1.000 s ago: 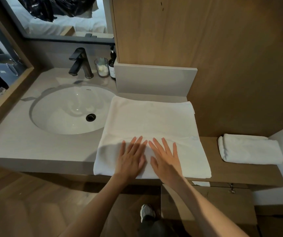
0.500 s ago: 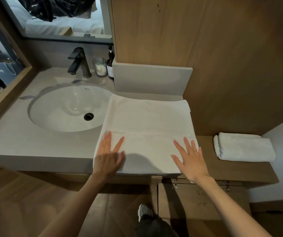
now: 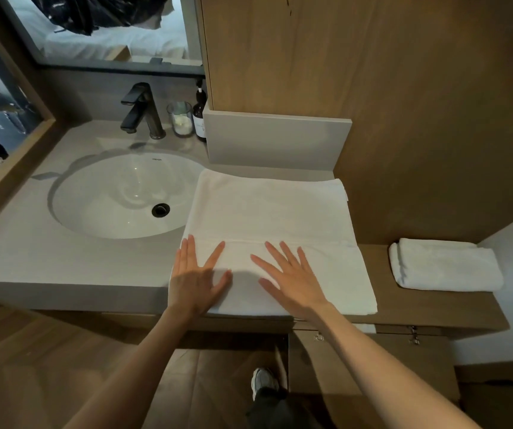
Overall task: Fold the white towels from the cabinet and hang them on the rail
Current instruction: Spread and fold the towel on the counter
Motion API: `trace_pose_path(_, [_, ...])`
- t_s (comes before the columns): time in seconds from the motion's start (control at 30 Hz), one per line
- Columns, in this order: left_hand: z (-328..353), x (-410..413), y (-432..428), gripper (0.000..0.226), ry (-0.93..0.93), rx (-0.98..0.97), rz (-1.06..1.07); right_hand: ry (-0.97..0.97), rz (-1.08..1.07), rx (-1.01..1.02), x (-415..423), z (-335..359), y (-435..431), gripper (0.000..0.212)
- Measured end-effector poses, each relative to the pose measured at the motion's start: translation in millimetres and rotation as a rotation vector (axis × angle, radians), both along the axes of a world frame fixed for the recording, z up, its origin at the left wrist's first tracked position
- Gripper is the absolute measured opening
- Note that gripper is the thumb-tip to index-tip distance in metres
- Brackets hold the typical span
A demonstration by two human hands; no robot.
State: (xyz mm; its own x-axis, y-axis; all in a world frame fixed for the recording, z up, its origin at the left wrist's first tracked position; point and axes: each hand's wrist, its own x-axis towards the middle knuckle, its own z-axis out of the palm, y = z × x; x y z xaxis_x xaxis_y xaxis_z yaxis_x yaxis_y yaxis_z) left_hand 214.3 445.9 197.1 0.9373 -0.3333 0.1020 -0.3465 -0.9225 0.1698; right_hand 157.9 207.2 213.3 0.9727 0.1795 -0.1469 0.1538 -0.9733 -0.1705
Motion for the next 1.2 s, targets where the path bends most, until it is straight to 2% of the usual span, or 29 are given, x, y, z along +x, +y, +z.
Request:
trace_pose_path(0.27, [10.0,0.4,1.4,0.07,0.024,-0.012,-0.028,0.04,-0.22,0.005,-37.7,10.8,-94.1,0.053])
trace_pose_path(0.33, [11.0,0.5,0.7,0.071,0.028,-0.006,-0.031,0.083,-0.293,0.049,-45.9,10.2,-102.8,0.055])
trace_pose_path(0.4, [9.8,1.2,1.6,0.073,0.038,0.005,-0.038,0.098,-0.317,-0.003,-48.9,10.9,-103.1,0.061])
trace_pose_path(0.47, [7.4,2.3,4.5,0.074,0.052,0.016,-0.059,0.121,-0.3,-0.061,-51.0,15.3,-98.7,0.067])
trace_pose_path(0.57, [9.3,3.7,9.5,0.071,0.093,0.034,-0.121,0.142,-0.171,-0.039,-60.5,25.3,-82.8,0.069])
trace_pose_path(0.67, [14.3,-8.2,9.6,0.072,0.104,0.088,-0.199,0.164,-0.06,-0.037,-67.6,28.7,-66.5,0.089])
trace_pose_path(0.77, [13.4,-24.3,12.6,0.094,0.103,0.137,-0.276,0.124,-0.059,-0.177,-68.0,23.0,-56.1,0.106])
trace_pose_path(0.87, [10.8,-25.6,19.0,0.101,0.065,0.163,-0.345,0.062,-0.095,-0.216,-67.7,21.0,-55.0,0.112])
trace_pose_path(0.97, [10.9,-23.0,22.0,0.107,0.028,0.162,-0.311,0.09,-0.085,-0.221,-68.1,27.1,-59.7,0.108])
trace_pose_path(1.07, [15.1,-21.9,31.4,0.103,0.094,0.133,-0.329,0.125,-0.053,-0.198,-71.1,31.4,-69.2,0.097])
trace_pose_path(1.2, [34.4,-20.9,47.0,0.085,0.19,0.145,-0.42,0.101,-0.073,-0.104,-79.2,45.1,-81.3,0.075])
